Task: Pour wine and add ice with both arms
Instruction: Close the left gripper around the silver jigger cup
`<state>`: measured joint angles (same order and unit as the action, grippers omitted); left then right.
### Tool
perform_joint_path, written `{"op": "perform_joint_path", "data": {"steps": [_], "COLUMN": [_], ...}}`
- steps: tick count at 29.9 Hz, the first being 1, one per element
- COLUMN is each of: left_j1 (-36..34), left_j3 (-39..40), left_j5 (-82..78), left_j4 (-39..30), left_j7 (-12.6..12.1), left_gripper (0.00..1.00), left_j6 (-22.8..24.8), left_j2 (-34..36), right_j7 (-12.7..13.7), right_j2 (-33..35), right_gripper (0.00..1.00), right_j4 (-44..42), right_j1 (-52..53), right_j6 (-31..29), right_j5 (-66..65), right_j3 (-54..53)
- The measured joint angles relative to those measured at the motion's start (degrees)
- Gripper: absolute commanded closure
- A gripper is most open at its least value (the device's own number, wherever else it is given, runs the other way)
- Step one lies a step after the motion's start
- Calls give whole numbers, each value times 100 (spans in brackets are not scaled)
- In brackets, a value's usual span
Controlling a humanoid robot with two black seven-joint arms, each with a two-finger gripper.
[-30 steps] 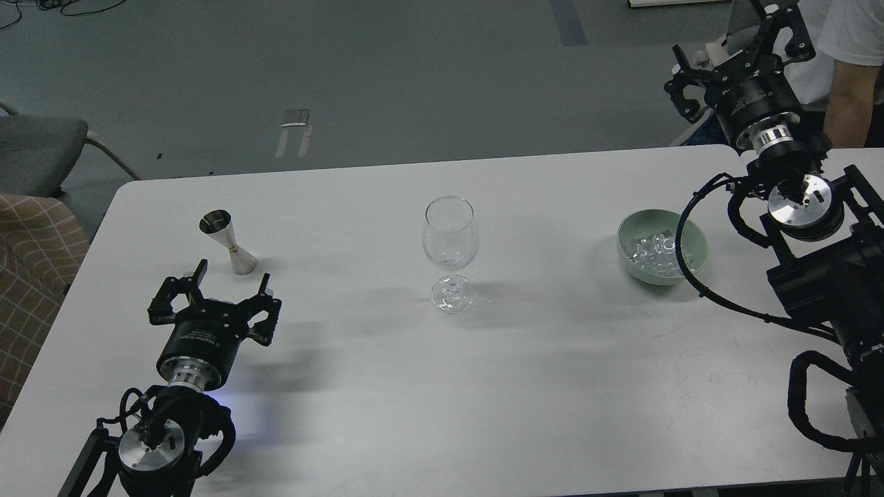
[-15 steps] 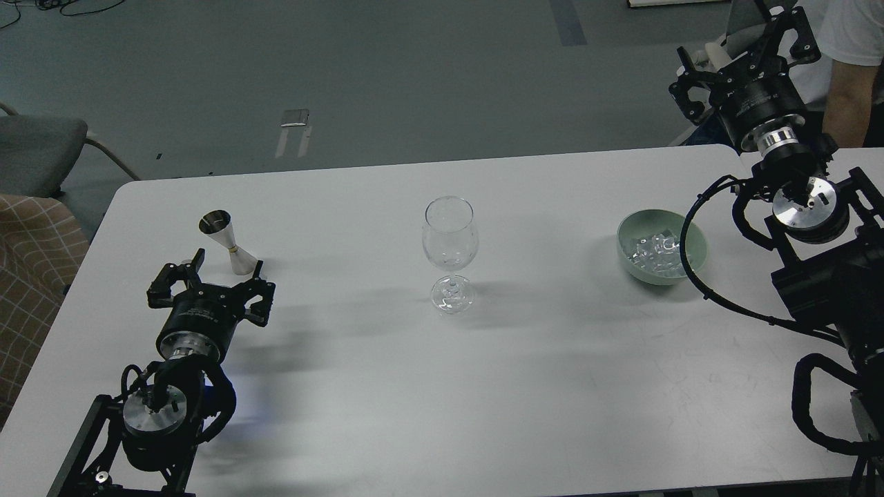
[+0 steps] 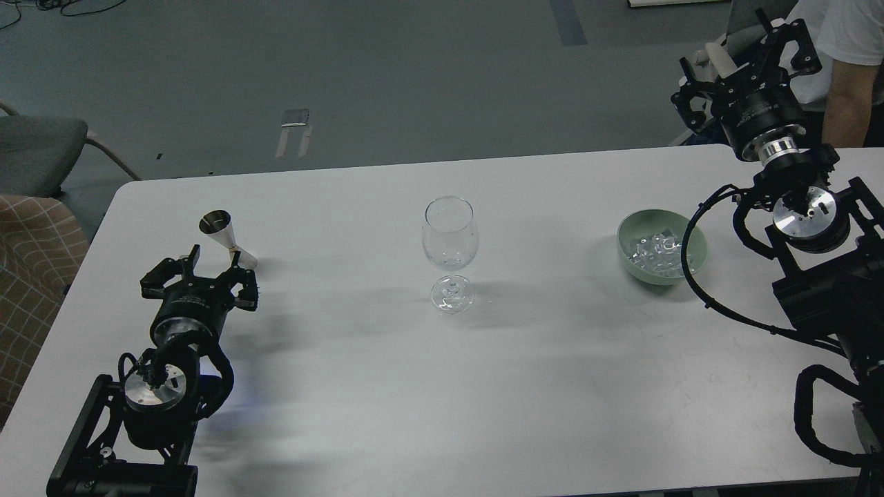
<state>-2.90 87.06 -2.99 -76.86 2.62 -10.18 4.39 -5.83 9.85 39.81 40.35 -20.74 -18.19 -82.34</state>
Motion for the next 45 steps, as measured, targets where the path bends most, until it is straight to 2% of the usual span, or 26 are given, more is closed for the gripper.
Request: {"op": "perform_joint_path", "data": {"steps": [12,45], "left_j1": [-451,-1407], "left_j3": [5,-5], "left_j5": [451,457], "left_j4": [663,1857], "left_j7": [170,194], "left_gripper": [43,41], "left_j6": [-224,-45], "left_j2": [0,15], "right_j7": [1,3], "right_j2": [-21,107], "right_gripper": [0,0], "right_j4": [1,10], "right_j1": [-6,-26], "right_j6": [59,61], "right_j5": [-9,-58], "right_j3": [7,66]}}
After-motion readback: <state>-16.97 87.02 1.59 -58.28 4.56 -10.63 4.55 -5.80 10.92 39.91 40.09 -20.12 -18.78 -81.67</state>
